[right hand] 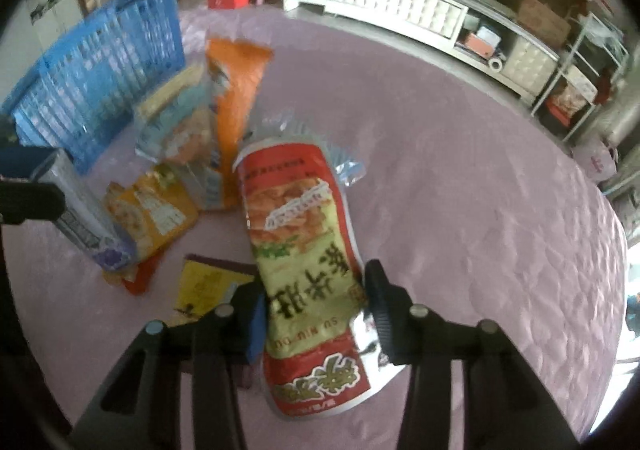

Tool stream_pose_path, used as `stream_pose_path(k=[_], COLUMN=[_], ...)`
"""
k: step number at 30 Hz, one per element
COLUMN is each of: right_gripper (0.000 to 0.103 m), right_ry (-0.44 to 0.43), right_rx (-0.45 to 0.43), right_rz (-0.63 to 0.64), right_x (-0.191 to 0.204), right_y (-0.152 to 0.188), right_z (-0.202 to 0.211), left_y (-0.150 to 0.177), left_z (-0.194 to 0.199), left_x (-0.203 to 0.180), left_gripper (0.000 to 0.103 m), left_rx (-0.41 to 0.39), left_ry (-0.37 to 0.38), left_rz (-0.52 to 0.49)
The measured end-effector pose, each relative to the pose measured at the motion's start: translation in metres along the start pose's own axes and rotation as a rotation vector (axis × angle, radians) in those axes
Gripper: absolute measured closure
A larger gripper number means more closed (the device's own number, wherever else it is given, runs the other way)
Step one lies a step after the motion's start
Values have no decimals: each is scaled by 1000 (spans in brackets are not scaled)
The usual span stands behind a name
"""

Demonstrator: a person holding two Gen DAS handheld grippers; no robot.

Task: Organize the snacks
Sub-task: 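Grasp the red-and-yellow pouch with the right gripper while the left gripper holds the gum pack, then drop the red-and-yellow pouch and gum pack into the blue basket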

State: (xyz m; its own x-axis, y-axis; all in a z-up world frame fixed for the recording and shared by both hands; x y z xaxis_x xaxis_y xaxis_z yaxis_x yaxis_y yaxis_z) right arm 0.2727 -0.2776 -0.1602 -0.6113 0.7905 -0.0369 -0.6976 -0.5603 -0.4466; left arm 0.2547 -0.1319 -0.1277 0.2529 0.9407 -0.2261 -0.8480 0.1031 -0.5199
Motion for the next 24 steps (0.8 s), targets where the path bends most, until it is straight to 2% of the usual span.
stream_pose_path(k=[5, 14, 19, 24], right_gripper=[54, 55, 55, 55], right_ry=[13, 42, 24, -20], right_rx=[-72, -186, -233, -247], right_rz=[-53, -31, -10, 9], right_x=[8, 40, 70, 105], right_y=[-12, -45, -72, -98], right_z=[46, 115, 127, 119], left_y=[-4, -15, -16, -10], left_z=[35, 115, 147, 165], left_x=[-2, 11, 36, 79], left_gripper=[85, 85, 85, 85], left_rx=[-64, -196, -230, -229], left_ry=[18, 13, -37, -88], left_rz=[-31, -67, -70, -9])
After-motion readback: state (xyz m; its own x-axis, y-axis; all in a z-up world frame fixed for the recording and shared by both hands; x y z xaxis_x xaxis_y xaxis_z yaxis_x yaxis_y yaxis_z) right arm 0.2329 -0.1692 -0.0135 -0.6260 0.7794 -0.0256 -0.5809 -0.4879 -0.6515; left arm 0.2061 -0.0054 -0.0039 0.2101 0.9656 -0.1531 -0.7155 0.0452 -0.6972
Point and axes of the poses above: each gripper's, at about its wrist camera, not at the fingertips, and z roughly against the way its jaws point, x to its left, y to its underside, the point moved 1 cm from there along -z, roughly the way its jaws point, and after that the axes turned 6 degrees about z, right-handed, at the moved point
